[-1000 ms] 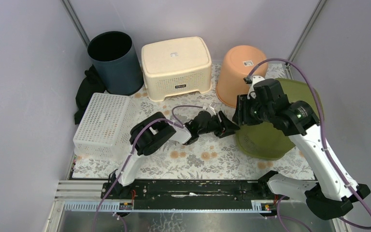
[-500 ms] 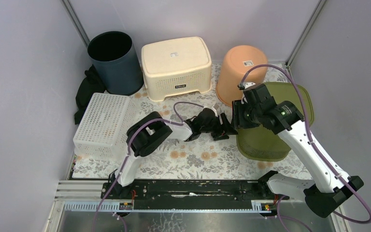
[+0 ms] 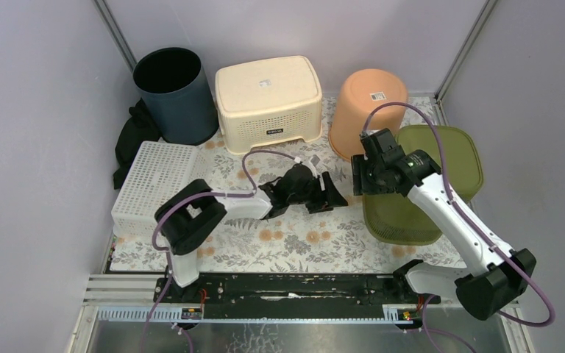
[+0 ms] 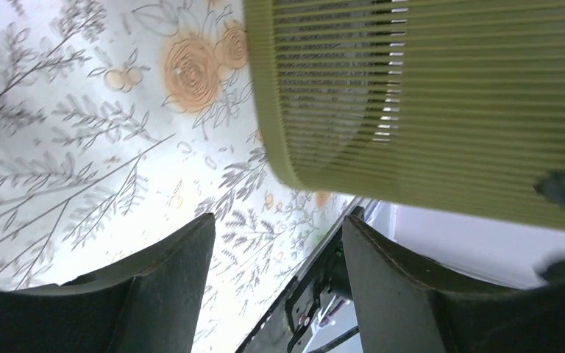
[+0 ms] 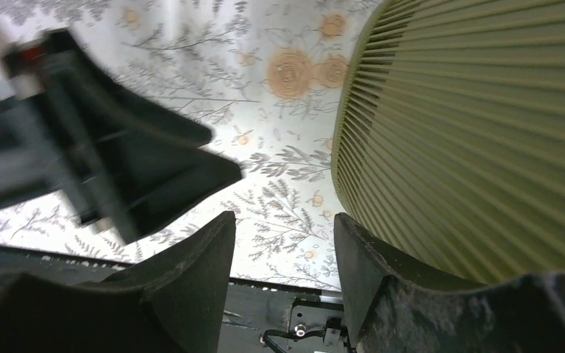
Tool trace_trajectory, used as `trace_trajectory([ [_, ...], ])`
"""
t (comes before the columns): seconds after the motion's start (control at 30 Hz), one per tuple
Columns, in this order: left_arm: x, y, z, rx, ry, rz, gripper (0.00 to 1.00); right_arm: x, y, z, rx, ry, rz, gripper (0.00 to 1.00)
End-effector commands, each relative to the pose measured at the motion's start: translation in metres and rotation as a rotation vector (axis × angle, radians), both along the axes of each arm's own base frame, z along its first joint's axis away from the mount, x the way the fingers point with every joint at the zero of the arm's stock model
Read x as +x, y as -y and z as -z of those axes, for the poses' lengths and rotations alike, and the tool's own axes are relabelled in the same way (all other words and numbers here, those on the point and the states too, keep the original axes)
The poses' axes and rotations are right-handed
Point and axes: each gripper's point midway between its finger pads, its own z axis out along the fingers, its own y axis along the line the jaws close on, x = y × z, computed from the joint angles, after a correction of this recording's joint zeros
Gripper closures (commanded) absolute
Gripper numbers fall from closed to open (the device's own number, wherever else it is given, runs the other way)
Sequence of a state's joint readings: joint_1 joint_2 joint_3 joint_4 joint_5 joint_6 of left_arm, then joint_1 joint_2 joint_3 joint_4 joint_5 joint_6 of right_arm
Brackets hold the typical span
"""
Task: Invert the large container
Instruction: Move the container to the center of the board.
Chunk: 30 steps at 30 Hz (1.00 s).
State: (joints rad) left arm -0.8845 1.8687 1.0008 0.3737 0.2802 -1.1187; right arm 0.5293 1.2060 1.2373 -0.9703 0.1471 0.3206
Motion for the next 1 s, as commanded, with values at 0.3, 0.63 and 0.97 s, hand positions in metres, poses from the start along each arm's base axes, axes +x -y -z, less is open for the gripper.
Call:
trace_trajectory([
  [0.3,-0.013,-0.031,-0.027,0.016,0.084,-0.015,0.29,0.030,0.071,0.024,-0.108,-0.007,0.224,0.40],
  [0.63,-0.020,-0.043,-0.051,0.003,0.126,-0.014,0.29,0.033,0.125,0.023,-0.293,0.012,0.412,0.33],
  [0.97,-0.037,-0.086,-0.087,0.064,0.220,-0.036,0.27,0.062,0.067,0.012,-0.022,0.074,0.343,0.33],
])
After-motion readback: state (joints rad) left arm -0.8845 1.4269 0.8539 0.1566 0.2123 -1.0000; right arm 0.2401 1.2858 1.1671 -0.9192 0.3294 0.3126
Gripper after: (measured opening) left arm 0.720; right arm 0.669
